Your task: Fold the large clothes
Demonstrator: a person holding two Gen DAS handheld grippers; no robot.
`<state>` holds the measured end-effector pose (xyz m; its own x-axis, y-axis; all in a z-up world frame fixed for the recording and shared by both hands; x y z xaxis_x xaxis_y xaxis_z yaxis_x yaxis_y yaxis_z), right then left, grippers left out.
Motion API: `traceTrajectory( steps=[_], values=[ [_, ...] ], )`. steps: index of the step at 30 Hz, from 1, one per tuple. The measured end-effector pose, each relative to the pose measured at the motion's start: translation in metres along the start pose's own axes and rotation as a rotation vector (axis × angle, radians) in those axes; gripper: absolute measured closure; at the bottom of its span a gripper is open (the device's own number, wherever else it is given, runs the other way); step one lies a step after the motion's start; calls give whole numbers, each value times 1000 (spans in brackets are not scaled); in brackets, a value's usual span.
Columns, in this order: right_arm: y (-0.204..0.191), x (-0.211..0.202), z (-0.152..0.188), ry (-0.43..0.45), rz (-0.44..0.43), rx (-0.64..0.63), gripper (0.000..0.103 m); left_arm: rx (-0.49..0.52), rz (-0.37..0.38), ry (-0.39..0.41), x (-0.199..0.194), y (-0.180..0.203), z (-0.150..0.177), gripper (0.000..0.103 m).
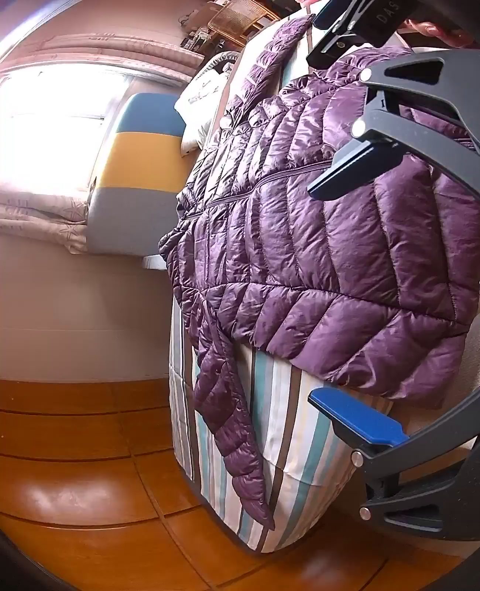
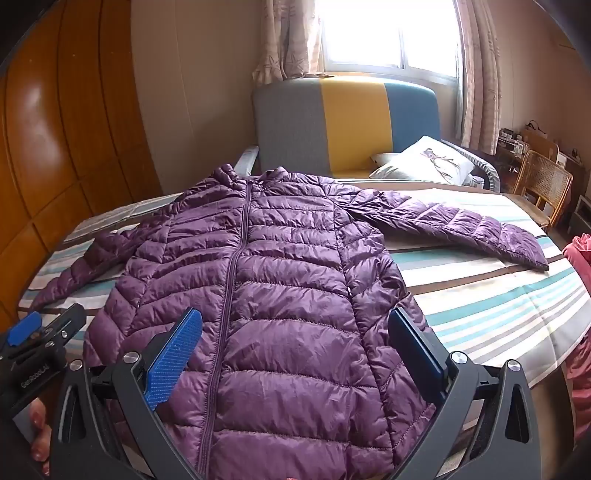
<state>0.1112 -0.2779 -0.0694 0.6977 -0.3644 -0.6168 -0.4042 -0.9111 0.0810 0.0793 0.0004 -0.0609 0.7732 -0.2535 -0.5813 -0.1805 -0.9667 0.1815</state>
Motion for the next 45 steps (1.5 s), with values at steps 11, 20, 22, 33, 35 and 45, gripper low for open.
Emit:
traceTrajectory(
  steps=[11, 20, 22, 33, 35, 45],
  values=[
    [1, 1, 2, -5, 4, -8, 3, -8, 5, 2, -1, -1, 1, 2],
    [0, -1, 0, -3, 3, -2, 3, -8, 6, -3, -1, -1, -1, 2],
    [0, -1, 0, -2, 4, -5, 3, -7, 6, -3, -1, 0, -1, 2],
    [0, 0, 0, -2, 3, -5, 3, -4, 7, -4, 0, 0, -1, 2],
    [0, 0, 0, -2, 3, -3, 3, -3, 7, -5, 0, 0, 0, 2],
    [1, 1, 0, -4, 2, -4, 3, -4, 12, -8, -1, 0, -2, 2]
  ],
)
Point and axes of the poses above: each gripper's, at about its wrist camera, not at the fingertips, and x roughly the way its jaws point, y to its right, z to its underside, the point moved 10 cm from there along x, roughly the way its jaws point, and after that the axes turned 15 degrees about z, right-handed, at the moved point
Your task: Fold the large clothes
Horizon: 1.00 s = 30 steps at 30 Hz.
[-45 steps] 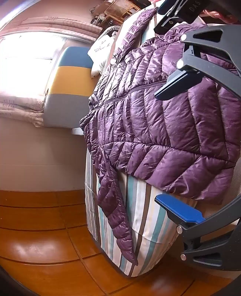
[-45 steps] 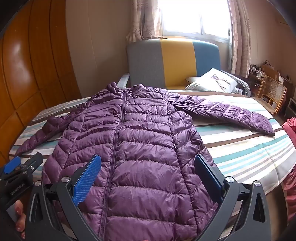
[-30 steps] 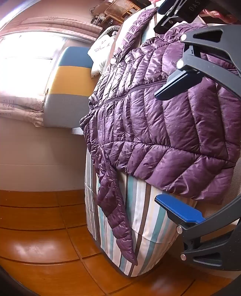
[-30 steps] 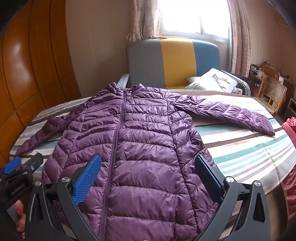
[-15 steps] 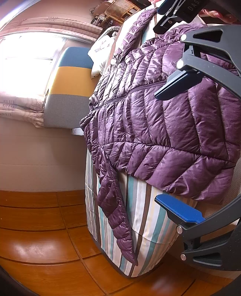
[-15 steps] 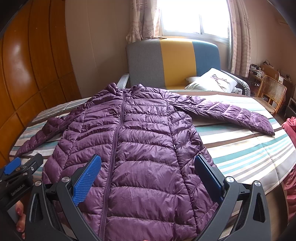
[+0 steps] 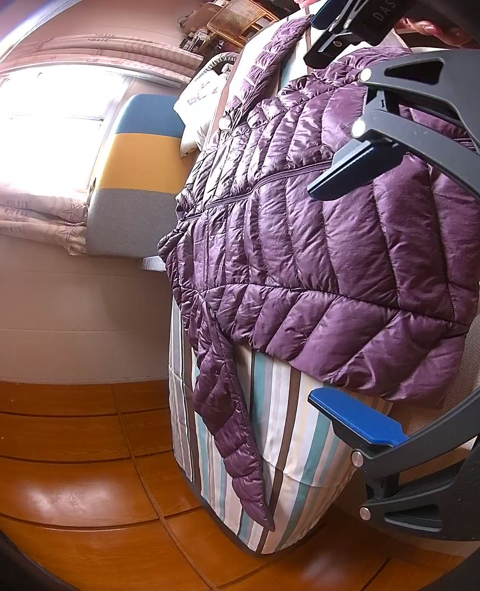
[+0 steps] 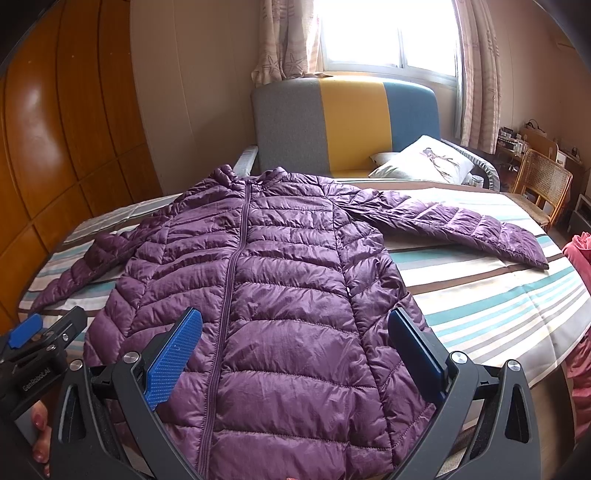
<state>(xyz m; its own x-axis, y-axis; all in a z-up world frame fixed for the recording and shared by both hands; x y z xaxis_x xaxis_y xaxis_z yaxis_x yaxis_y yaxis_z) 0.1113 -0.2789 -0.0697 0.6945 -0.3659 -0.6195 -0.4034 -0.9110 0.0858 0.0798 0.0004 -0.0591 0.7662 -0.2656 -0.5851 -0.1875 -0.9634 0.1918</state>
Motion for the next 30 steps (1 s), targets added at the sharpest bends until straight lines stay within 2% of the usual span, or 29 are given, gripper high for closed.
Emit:
traceTrajectory(
  steps=[30],
  values=[
    [1, 0, 0, -2, -1, 4, 3, 5, 0, -4, 2, 1, 3, 2]
  ],
)
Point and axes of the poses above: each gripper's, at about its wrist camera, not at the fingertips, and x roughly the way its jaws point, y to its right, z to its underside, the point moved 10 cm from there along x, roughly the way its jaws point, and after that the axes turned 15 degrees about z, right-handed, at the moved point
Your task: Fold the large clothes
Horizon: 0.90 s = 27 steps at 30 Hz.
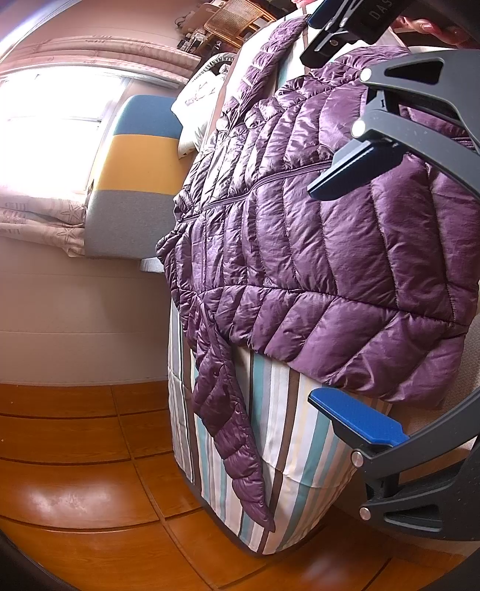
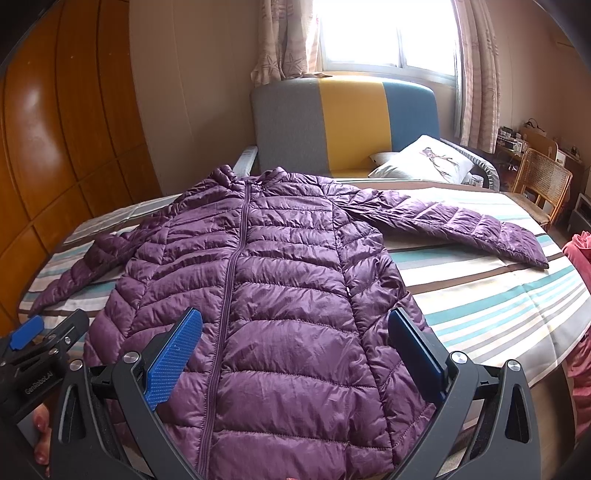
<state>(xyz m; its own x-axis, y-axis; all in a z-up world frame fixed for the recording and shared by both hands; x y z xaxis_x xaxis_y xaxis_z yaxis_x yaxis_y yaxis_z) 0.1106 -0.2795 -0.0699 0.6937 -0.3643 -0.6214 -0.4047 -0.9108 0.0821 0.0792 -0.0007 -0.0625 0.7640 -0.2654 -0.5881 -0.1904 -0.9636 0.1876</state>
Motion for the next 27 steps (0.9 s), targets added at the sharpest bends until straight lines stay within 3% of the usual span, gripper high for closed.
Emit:
traceTrajectory(
  steps=[18, 23, 27],
  values=[
    [5, 4, -3, 2, 10, 13, 3, 30, -6, 32, 1, 4, -2, 2],
    [9, 8, -5, 10, 23, 6, 3, 31, 9, -4, 10, 3, 2, 2],
    [17, 24, -11, 9, -12, 10, 3, 17, 91, -90, 28, 5, 11, 2]
  ],
)
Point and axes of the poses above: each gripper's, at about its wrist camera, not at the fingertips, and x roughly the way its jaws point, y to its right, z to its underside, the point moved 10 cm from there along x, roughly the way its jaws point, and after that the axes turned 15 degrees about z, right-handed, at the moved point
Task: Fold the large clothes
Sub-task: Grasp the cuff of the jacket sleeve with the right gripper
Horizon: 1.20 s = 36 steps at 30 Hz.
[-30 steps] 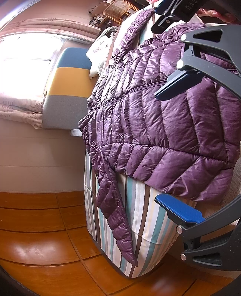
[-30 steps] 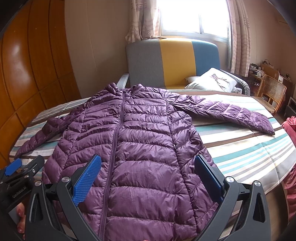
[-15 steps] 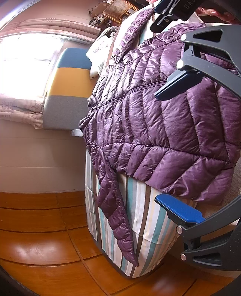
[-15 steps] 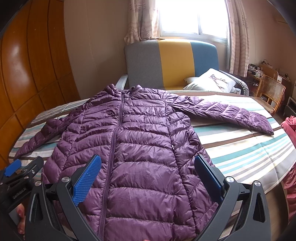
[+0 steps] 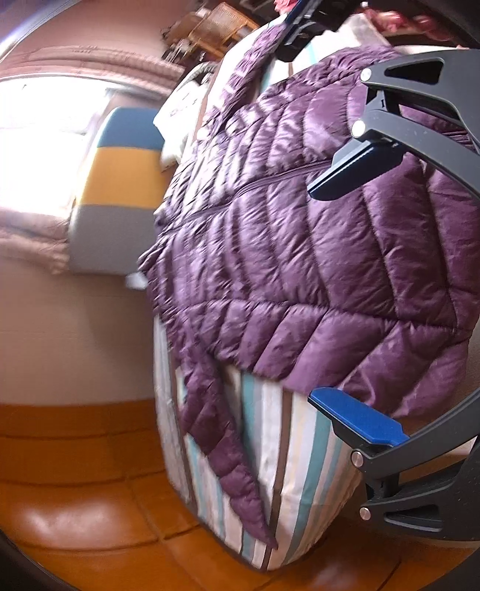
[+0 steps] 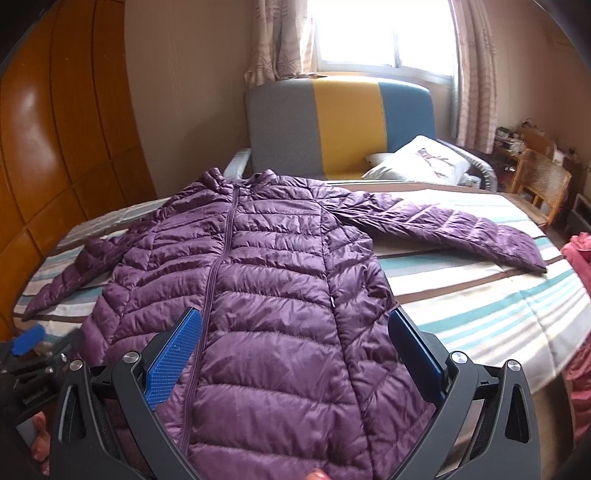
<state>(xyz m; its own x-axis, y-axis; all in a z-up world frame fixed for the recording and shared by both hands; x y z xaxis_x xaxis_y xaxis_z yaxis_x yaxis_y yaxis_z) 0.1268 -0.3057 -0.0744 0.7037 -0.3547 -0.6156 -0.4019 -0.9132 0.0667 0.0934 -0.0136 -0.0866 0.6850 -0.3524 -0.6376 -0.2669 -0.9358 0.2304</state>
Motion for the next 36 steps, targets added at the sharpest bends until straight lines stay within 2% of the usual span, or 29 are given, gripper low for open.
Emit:
traceTrajectory(
  steps=[2, 4, 5, 7, 9, 12, 16, 17, 19, 21, 25, 28, 33, 35, 36],
  values=[
    [7, 8, -4, 1, -49, 30, 3, -17, 58, -6, 8, 1, 2, 2],
    [21, 19, -8, -8, -72, 92, 3, -24, 62, -7, 15, 0, 1, 2],
    [28, 26, -9, -12, -67, 104, 3, -21, 53, -15, 20, -1, 0, 2],
    [48, 52, -6, -84, 6, 73, 3, 3, 30, -28, 33, -4, -6, 2],
    [67, 73, -3, -134, 37, 80, 3, 33, -19, -24, 44, -10, -14, 2],
    [117, 114, 2, -228, 83, 209, 3, 78, -73, -46, 67, -22, -27, 2],
    [176, 154, 3, -294, 95, 404, 3, 80, -111, -96, 99, -42, -40, 2],
    [188, 161, 2, -300, 111, 435, 4, 70, -126, -110, 108, -48, -42, 2],
    [218, 177, 0, -296, 153, 524, 18, 50, -140, -123, 122, -57, -47, 2],
    [245, 191, -2, -289, 185, 592, 25, 40, -152, -118, 131, -63, -52, 2],
    [287, 222, -5, -295, 206, 746, 37, 38, -190, -101, 149, -78, -63, 2],
    [310, 235, -12, -258, 211, 844, 38, 35, -211, -114, 161, -85, -64, 2],
    [340, 252, -18, -208, 212, 1005, 38, -12, -192, -147, 172, -94, -53, 2],
    [350, 259, -19, -201, 228, 1047, 47, -31, -182, -145, 172, -95, -51, 2],
    [356, 263, -19, -202, 248, 1064, 55, -39, -179, -145, 172, -96, -49, 2]
  ],
)
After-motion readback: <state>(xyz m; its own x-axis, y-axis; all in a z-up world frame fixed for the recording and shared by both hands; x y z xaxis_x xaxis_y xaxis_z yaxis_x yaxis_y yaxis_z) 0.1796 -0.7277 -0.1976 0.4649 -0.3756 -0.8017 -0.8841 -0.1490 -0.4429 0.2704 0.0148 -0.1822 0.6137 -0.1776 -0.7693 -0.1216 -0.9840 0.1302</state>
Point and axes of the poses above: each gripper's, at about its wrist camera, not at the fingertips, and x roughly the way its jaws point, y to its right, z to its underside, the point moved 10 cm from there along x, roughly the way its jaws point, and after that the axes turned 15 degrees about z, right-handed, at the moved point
